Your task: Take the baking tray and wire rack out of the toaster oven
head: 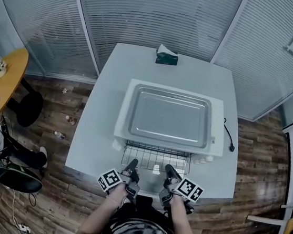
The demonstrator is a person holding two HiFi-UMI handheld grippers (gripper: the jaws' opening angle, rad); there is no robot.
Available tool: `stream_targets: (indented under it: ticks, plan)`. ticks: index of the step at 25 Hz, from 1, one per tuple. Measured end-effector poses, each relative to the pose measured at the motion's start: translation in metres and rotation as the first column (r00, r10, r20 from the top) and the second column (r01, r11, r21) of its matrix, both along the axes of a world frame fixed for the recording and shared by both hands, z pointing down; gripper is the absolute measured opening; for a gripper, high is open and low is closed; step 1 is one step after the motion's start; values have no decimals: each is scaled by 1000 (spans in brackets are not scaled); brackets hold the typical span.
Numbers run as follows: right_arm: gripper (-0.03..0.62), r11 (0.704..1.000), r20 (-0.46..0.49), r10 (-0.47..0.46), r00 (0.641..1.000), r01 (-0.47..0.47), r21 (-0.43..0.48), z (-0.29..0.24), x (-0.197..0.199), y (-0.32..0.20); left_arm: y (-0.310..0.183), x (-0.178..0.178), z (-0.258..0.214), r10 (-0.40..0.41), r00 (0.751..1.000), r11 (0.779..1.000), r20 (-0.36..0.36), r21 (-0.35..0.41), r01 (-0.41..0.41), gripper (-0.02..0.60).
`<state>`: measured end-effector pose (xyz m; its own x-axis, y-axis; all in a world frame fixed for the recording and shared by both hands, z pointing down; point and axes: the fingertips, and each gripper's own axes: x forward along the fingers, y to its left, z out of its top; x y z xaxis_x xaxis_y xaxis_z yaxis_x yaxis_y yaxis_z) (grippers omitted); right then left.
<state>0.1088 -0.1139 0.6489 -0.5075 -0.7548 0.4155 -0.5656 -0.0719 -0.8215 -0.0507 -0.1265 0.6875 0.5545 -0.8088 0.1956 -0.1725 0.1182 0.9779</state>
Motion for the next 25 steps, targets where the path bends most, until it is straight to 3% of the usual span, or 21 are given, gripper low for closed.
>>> stream_targets:
  ticks: [13,25]
  plan:
    - [20,999,4,19,1000,-19,35,-17,-10,71,68,-10,-18,56,998,998,-8,24,-55,5]
    - [20,993,38,44,998,-48,107,-49,-20,133,124,-18,-53,128,992,986,21,105,-129,6]
